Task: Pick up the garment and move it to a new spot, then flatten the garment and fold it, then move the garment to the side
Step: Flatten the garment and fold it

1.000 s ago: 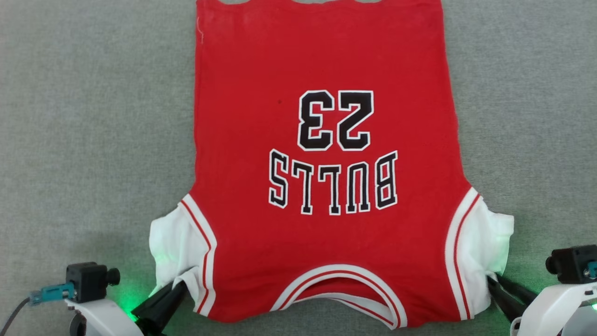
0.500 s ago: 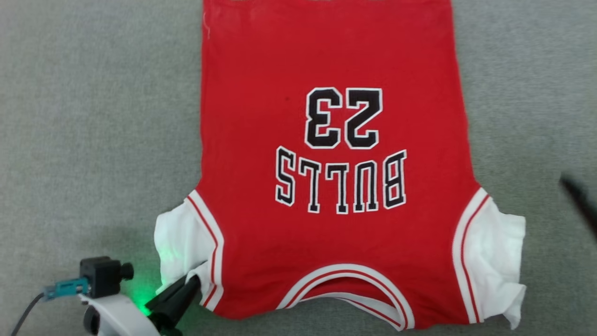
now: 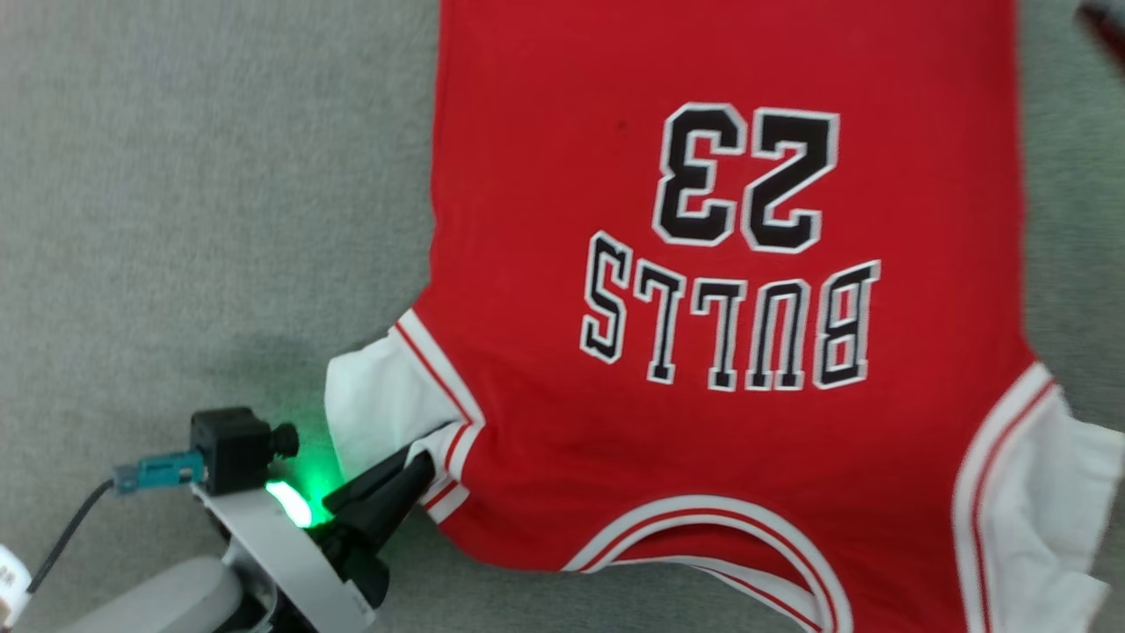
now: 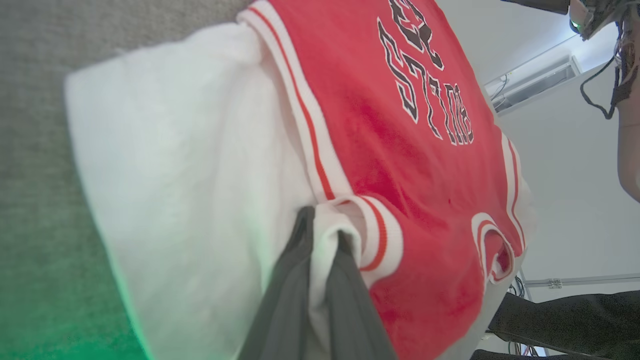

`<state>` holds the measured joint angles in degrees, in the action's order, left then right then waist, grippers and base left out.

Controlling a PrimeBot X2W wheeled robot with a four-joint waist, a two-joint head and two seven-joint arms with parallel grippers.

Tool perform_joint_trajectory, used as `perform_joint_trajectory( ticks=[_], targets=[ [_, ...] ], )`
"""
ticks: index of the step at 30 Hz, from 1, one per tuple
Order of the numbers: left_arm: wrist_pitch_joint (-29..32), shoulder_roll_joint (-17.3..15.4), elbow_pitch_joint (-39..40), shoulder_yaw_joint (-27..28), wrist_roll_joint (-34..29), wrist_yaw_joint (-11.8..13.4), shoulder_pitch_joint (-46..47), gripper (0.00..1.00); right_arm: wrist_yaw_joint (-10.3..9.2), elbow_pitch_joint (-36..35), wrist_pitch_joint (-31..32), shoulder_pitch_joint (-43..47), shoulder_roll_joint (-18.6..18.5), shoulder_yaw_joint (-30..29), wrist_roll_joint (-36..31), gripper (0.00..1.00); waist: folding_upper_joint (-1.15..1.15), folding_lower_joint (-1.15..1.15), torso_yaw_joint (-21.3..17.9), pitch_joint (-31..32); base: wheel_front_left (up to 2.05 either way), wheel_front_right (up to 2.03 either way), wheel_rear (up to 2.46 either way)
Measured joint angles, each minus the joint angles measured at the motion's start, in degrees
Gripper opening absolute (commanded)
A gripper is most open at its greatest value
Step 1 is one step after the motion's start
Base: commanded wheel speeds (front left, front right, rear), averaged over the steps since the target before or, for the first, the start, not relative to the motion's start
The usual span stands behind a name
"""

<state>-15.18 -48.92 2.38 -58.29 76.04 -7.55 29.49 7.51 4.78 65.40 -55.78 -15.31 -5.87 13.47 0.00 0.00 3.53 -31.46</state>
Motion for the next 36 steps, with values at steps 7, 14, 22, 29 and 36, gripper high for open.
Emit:
perform_joint_trajectory(
  ticks=[7,14,22,29,36],
  targets=[
    [-0.51,0.37,1.69,-2.23,0.0,-0.37,4.37,0.0,0.0,13.85,3.24,-15.24,2.56,-3.91,-7.99,1.0,0.0,0.0,3.09,-5.3,0.0,0.0,0.0],
    [-0.76,0.49,3.79,-2.18,-0.01,-0.96,6.22,0.0,0.0,21.07,3.31,-20.29,3.88,-6.21,-15.74,1.0,0.0,0.0,5.44,-9.74,0.0,0.0,0.0],
    [-0.85,0.33,5.35,-1.57,-0.48,-1.05,6.62,0.0,0.0,23.6,2.4,-23.69,4.45,-8.33,-19.67,0.97,0.0,0.0,6.58,-12.55,0.0,0.0,0.0],
    [-0.85,0.16,5.35,-1.31,-0.46,-1.07,6.61,0.0,0.01,24.29,0.49,-23.6,4.54,-8.59,-19.9,0.0,0.0,0.0,6.05,-12.61,0.0,0.0,0.0],
    [-0.66,1.53,3.82,0.81,-0.51,-1.04,5.24,0.0,0.01,23.6,-3.63,-19.6,2.32,-5.57,-16.36,0.0,0.0,-0.01,5.45,-10.35,0.0,0.0,0.0]
  ],
)
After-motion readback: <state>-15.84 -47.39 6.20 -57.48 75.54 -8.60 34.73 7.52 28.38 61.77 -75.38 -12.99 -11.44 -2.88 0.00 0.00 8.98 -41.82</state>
